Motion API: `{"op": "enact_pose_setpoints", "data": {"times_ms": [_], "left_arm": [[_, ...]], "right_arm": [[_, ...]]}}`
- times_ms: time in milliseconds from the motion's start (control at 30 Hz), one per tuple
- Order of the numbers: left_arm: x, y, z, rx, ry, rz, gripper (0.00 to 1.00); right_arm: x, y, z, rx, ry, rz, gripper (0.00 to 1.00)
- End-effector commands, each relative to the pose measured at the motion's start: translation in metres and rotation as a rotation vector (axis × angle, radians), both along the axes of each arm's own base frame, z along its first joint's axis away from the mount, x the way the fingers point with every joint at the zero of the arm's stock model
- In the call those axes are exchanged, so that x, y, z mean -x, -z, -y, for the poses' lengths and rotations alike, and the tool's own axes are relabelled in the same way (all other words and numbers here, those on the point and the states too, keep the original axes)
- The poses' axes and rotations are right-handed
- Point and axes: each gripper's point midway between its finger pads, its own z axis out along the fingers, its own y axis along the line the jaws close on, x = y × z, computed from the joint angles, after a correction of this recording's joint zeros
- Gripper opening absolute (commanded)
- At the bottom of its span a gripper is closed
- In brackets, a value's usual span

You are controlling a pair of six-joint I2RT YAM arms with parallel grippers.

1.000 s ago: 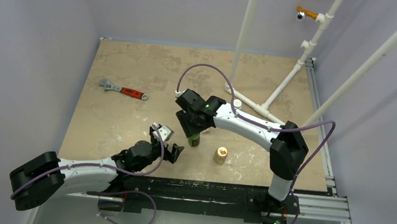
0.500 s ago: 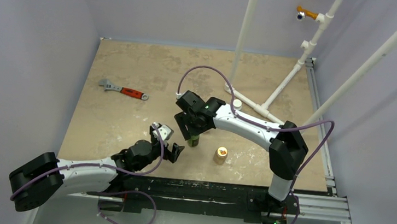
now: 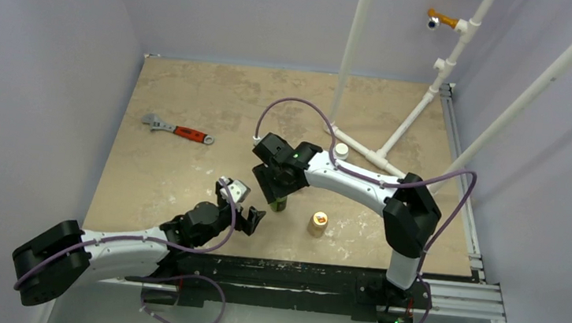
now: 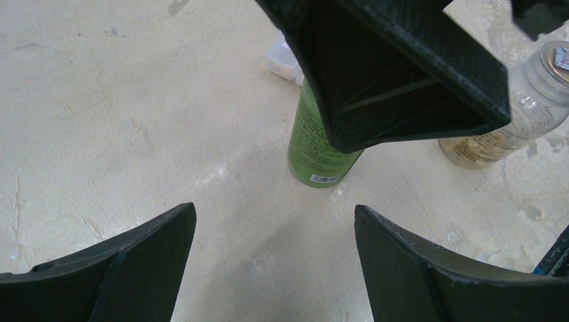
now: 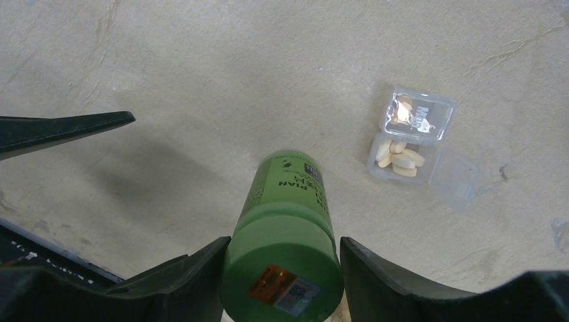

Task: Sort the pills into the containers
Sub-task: Screw the lid of the pill bottle onto the pill bottle.

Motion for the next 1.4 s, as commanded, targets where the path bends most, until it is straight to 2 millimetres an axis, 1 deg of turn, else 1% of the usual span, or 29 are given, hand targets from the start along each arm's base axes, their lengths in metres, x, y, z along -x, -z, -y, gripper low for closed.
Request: {"op": "enact_pose_setpoints", "data": {"times_ms": [0,167,267,333,367,467,500,600,767,900,933,1000,1167,1367], "left_arm": [[-0.006,-0.022,0.009,0.059,0.005,0.034,0.87],[-0.006,-0.022,0.009,0.059,0.005,0.032,0.87],[-0.006,-0.024,0.01,0.062,0.008,0.033,0.87],[-0.005,-0.024,0.011,0.063,0.018,0.032,0.87],[-0.004,-0.025,0.013,0.065,0.027,0.033,0.88],[-0.001,-0.031,0.02,0.082,0.07,0.042,0.89],[0.0,-0.034,0.023,0.091,0.085,0.048,0.89],[0.006,-0.046,0.032,0.123,0.143,0.075,0.9],[0.016,-0.074,0.043,0.176,0.245,0.155,0.92],[0.025,-0.108,0.047,0.228,0.313,0.224,0.94],[0.027,-0.12,0.047,0.248,0.327,0.248,0.94],[0.028,-0.135,0.046,0.268,0.334,0.278,0.94],[0.032,-0.165,0.046,0.316,0.377,0.332,0.94],[0.034,-0.182,0.049,0.35,0.433,0.366,0.93]], "right_arm": [[0.0,0.009,-0.007,-0.009,0.001,-0.011,0.58],[0.0,0.014,-0.007,-0.006,0.001,-0.015,0.58],[0.0,0.015,-0.008,-0.009,0.0,-0.014,0.54],[0.0,0.015,-0.008,-0.01,-0.001,-0.016,0.47],[0.001,0.014,-0.008,-0.015,-0.003,-0.018,0.4],[0.003,0.003,-0.01,-0.04,-0.002,-0.021,0.23],[0.003,-0.002,-0.009,-0.043,-0.004,-0.016,0.19],[0.003,-0.027,-0.01,-0.066,-0.035,0.003,0.13],[0.011,-0.077,-0.011,-0.152,-0.081,0.014,0.12],[0.018,-0.117,-0.009,-0.217,-0.107,0.033,0.12],[0.019,-0.125,-0.007,-0.228,-0.109,0.041,0.12],[0.025,-0.142,-0.007,-0.266,-0.125,0.037,0.12],[0.039,-0.175,-0.006,-0.34,-0.163,0.024,0.12],[0.055,-0.209,-0.003,-0.416,-0.206,0.006,0.12]]}}
